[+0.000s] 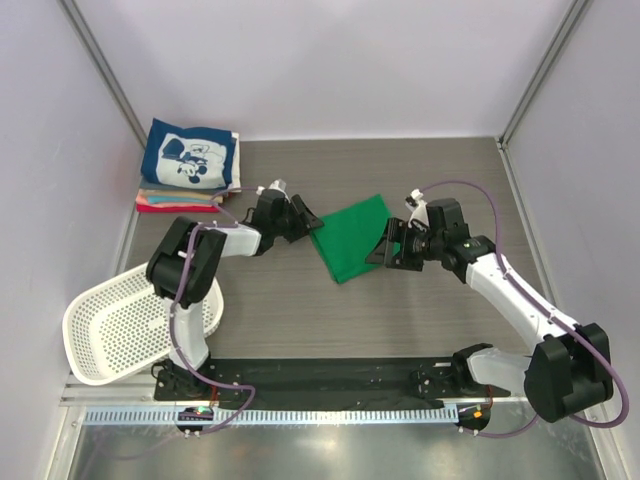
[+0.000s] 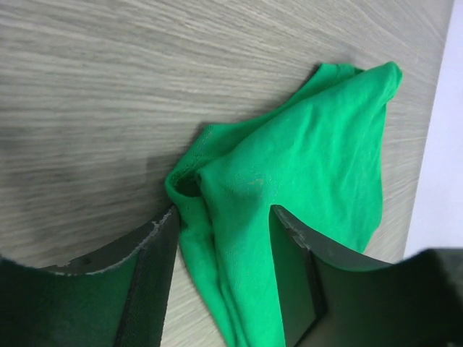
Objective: Fold and stack the t-shirts
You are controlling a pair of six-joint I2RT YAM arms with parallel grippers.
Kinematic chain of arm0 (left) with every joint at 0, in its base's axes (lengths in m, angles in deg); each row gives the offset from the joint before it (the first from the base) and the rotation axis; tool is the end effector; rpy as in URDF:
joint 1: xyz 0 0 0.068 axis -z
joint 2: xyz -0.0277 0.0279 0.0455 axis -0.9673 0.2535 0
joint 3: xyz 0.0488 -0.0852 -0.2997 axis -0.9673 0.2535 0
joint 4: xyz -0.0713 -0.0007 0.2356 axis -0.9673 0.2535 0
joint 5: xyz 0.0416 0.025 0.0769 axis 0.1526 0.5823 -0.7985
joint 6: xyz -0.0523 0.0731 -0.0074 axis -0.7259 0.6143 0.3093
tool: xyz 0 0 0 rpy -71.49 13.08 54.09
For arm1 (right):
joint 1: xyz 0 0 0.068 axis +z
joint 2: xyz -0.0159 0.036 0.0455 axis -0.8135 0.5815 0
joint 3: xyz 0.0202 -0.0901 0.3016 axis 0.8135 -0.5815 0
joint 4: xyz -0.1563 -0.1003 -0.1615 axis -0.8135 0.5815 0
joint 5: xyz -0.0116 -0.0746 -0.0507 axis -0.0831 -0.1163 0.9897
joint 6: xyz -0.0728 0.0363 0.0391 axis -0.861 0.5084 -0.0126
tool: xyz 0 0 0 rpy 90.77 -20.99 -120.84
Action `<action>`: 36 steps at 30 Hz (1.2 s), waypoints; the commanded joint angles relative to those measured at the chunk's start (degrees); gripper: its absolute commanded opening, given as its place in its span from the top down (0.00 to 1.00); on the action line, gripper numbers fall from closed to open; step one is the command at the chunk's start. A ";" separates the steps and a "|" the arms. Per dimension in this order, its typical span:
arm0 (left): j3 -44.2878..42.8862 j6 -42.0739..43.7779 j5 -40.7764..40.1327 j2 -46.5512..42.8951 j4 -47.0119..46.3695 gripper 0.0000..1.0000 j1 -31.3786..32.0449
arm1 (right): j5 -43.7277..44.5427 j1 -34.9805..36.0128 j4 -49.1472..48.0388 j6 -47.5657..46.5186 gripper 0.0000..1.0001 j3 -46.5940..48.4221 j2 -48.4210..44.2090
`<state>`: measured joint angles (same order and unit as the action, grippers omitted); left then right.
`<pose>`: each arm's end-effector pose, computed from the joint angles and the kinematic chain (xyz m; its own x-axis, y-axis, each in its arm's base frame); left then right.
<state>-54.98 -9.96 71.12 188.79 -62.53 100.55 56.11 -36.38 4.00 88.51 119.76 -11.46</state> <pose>0.3947 -0.2047 0.1634 -0.7637 -0.5069 -0.3997 -0.0661 0.6773 -0.7327 0.2142 0.1107 0.2721 -0.8687 0.1448 -0.4737 -0.2199 0.7441 0.6308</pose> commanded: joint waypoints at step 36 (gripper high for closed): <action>-39.75 38.97 0.37 -19.55 51.78 1.00 -13.02 | 2.65 2.77 -40.97 13.19 0.24 -34.33 -7.86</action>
<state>-90.08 23.68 73.06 175.93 -14.69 87.78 57.53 -33.91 -29.59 101.36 84.75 -21.12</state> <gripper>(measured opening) 0.032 0.767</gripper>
